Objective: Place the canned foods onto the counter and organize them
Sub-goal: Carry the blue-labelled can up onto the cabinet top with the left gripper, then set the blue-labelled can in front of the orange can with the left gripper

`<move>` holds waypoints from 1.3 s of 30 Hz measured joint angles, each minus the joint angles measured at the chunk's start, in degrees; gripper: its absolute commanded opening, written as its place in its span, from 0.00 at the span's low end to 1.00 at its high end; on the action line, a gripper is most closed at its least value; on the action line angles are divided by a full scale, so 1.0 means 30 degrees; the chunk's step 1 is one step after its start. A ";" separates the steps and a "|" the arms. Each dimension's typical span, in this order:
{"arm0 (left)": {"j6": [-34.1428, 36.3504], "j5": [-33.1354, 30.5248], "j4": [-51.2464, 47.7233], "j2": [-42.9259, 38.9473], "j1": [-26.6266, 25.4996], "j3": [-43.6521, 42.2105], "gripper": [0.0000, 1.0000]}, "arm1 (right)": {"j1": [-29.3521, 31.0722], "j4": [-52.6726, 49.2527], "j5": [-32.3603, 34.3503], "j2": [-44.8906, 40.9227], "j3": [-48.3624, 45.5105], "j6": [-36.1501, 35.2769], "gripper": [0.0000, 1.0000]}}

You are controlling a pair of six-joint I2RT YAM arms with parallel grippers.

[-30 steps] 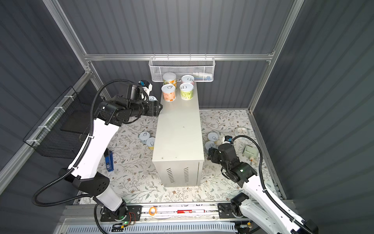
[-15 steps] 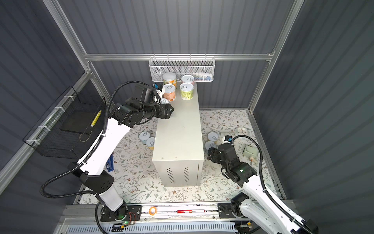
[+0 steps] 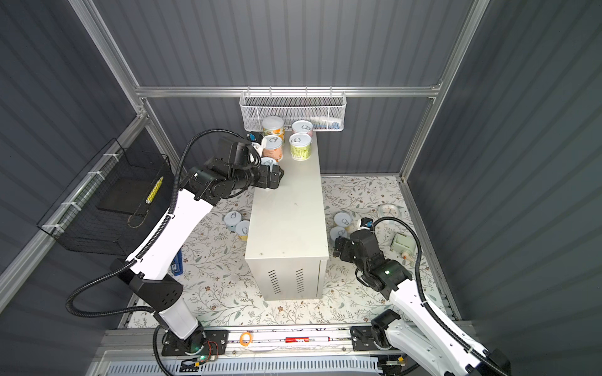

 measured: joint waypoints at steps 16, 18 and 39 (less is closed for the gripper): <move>0.0845 -0.0146 0.0860 -0.0707 0.0000 0.0736 0.99 | -0.0051 0.0007 -0.0015 0.0102 0.0000 -0.0007 0.92; 0.0962 -0.0342 0.1217 -0.1610 0.0000 0.0175 0.99 | -0.0051 0.0007 -0.0015 0.0095 0.0000 -0.0007 0.92; -0.0051 -0.1056 0.5530 -0.8910 0.0000 -1.0783 0.64 | -0.0095 0.0066 -0.0022 0.0233 0.0000 0.0036 0.92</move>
